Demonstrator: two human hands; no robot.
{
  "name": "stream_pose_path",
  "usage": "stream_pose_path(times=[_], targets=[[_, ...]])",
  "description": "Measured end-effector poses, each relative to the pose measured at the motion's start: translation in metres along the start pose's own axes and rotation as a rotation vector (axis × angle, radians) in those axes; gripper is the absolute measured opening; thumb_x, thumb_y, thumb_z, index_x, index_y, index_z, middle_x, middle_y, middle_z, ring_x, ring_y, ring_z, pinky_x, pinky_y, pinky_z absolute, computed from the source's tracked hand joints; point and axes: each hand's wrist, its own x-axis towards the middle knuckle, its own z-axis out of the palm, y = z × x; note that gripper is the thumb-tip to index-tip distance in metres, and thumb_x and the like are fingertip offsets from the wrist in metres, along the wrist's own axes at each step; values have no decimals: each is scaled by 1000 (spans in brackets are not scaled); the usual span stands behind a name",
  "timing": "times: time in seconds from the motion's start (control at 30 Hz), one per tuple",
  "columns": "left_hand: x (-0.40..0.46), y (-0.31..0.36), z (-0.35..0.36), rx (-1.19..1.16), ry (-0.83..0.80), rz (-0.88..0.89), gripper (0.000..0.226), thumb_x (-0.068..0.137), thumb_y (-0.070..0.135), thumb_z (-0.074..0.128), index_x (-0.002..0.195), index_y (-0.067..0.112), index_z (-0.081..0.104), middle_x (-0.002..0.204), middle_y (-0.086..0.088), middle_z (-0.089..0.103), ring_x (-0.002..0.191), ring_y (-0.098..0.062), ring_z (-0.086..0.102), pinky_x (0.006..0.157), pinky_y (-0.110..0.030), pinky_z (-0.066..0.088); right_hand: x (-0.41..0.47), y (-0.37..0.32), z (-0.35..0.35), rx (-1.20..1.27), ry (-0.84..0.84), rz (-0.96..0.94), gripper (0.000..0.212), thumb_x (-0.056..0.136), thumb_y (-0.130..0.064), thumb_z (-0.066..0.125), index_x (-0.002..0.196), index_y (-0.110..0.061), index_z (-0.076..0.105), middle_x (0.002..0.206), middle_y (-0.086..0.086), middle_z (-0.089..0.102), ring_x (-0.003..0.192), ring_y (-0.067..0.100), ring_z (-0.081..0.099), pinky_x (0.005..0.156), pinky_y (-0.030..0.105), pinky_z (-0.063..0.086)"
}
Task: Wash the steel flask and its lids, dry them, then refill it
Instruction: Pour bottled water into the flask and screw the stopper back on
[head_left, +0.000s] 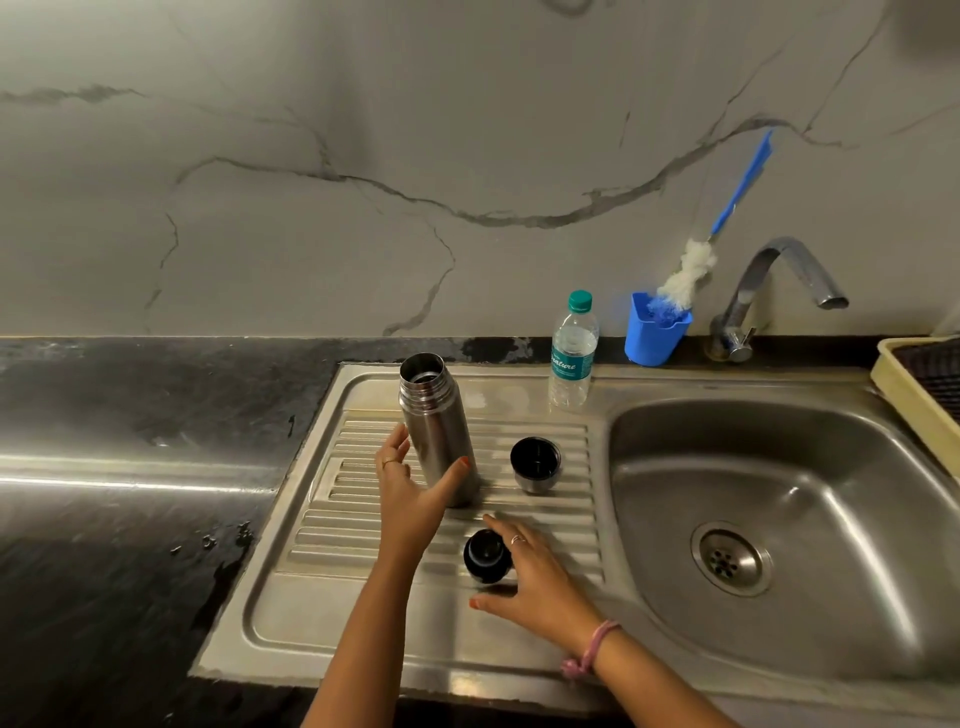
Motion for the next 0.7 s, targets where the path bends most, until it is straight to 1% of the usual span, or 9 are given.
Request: stream_pose_path(times=[0.1, 0.17, 0.23, 0.3, 0.33, 0.4, 0.53, 0.63, 0.7], targets=[[7, 6, 4, 27, -1, 9, 99, 69, 30, 90, 148, 17, 32, 146, -2, 40, 134, -16, 39, 108, -28, 34, 3, -2, 2, 52, 83, 0, 76, 79, -39, 70, 144, -31, 30, 150, -10, 29, 141, 10, 21, 114, 19, 18], [13, 9, 8, 32, 8, 8, 100, 65, 31, 92, 146, 16, 35, 141, -2, 46, 129, -18, 44, 107, -33, 40, 5, -4, 3, 89, 113, 19, 72, 77, -37, 71, 140, -30, 38, 142, -10, 37, 134, 7, 31, 110, 15, 24], [17, 14, 12, 30, 10, -10, 99, 61, 32, 94, 141, 17, 38, 133, -1, 52, 120, -19, 51, 100, -34, 47, 5, -3, 4, 139, 108, 38, 69, 72, -39, 74, 134, -32, 43, 134, -12, 44, 127, 6, 39, 109, 24, 35], [21, 16, 16, 15, 17, -33, 90, 60, 29, 94, 134, 19, 43, 123, 2, 57, 111, -18, 57, 89, -30, 49, 4, -1, 4, 222, 108, 63, 67, 64, -46, 75, 123, -44, 44, 129, -14, 49, 122, 5, 46, 104, 31, 43], [22, 17, 17, 14, 26, -41, 85, 60, 28, 94, 130, 21, 45, 119, 3, 59, 108, -17, 58, 86, -28, 49, 3, 2, 3, 249, 112, 70, 65, 60, -49, 74, 117, -50, 42, 127, -14, 50, 120, 4, 48, 102, 32, 44], [22, 18, 18, 15, 58, -40, 76, 62, 25, 94, 123, 23, 49, 112, 5, 61, 103, -16, 60, 84, -27, 49, 0, 4, -4, 278, 120, 80, 63, 56, -53, 74, 110, -52, 42, 124, -12, 52, 116, 3, 51, 101, 30, 46], [21, 18, 17, -11, 99, -28, 64, 61, 20, 94, 112, 23, 56, 105, 5, 67, 96, -12, 64, 78, -23, 52, -7, 5, -30, 335, 131, 62, 67, 60, -43, 81, 116, -42, 45, 121, -10, 55, 113, 2, 54, 97, 27, 48], [20, 20, 16, -41, 108, -48, 61, 60, 16, 94, 109, 22, 57, 104, 2, 68, 95, -14, 65, 78, -24, 52, -12, 4, -55, 360, 127, 46, 70, 63, -34, 85, 121, -38, 45, 119, -15, 58, 110, -3, 56, 93, 17, 48], [18, 22, 15, -57, 107, -73, 61, 61, 14, 93, 109, 22, 57, 104, 2, 68, 96, -16, 65, 79, -25, 52, -16, 5, -70, 385, 162, 36, 69, 64, -29, 86, 120, -37, 46, 117, -15, 60, 109, -4, 57, 91, 15, 48]])
